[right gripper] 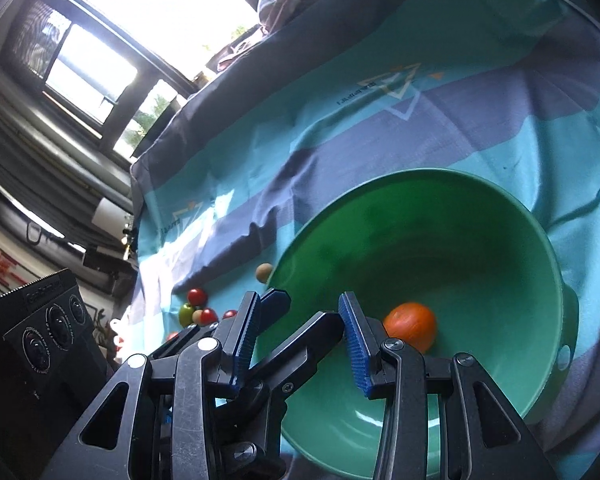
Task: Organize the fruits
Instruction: 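Carry the orange into the green bowl and open the right gripper, then move the left gripper to a red cherry tomato and close on it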
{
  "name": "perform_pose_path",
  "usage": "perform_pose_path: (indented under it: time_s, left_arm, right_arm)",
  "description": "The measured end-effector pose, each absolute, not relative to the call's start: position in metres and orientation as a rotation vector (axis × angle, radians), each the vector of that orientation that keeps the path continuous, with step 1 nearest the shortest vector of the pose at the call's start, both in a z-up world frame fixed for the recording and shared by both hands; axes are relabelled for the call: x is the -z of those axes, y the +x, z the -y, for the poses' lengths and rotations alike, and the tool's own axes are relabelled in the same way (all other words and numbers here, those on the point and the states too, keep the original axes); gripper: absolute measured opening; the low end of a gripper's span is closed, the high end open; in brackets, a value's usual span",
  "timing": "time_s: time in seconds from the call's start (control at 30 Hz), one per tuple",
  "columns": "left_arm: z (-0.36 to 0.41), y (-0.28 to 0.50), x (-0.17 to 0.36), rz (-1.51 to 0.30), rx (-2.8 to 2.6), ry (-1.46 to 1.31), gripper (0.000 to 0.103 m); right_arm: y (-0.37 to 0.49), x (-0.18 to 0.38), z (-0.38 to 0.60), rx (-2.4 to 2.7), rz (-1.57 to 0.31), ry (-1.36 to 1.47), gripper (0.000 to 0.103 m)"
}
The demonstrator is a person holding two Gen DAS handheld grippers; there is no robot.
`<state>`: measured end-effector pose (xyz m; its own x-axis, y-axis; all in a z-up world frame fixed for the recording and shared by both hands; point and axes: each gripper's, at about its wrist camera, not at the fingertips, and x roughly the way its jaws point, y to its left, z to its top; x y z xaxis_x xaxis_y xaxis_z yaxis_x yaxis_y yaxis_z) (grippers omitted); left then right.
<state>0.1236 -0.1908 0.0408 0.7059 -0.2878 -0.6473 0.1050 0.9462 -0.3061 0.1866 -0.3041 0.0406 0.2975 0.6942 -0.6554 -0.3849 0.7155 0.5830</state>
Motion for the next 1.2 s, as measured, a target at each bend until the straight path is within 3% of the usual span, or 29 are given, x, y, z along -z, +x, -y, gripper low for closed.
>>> perform_pose_path:
  time_s: [0.13,0.2,0.3,0.37,0.57,0.8,1.2]
  left_arm:
    - [0.19,0.121,-0.039,-0.784,0.232,-0.285,0.047]
    - [0.184,0.117,-0.039,-0.788,0.215,-0.302,0.06]
    - [0.167,0.108,-0.04,-0.807,0.167,-0.355,0.071]
    - [0.152,0.101,-0.043,-0.819,0.112,-0.393,0.073]
    - [0.097,0.062,-0.049,-0.792,-0.102,-0.44,0.075]
    - [0.034,0.004,-0.042,-0.734,-0.402,-0.439,0.075]
    - [-0.028,-0.022,-0.015,-0.783,-0.636,-0.455,0.075]
  right_arm:
    - [0.19,-0.039,0.311,-0.674,-1.041,0.362,0.045]
    - [0.19,-0.041,0.312,-0.637,-1.023,0.346,0.045]
    - [0.187,-0.045,0.309,-0.607,-0.987,0.319,0.045]
    - [0.185,-0.049,0.305,-0.588,-0.949,0.297,0.052]
    - [0.173,-0.06,0.277,-0.596,-0.876,0.185,0.063]
    - [0.155,-0.063,0.227,-0.63,-0.838,0.04,0.063]
    - [0.126,-0.04,0.151,-0.821,-0.946,0.003,0.063]
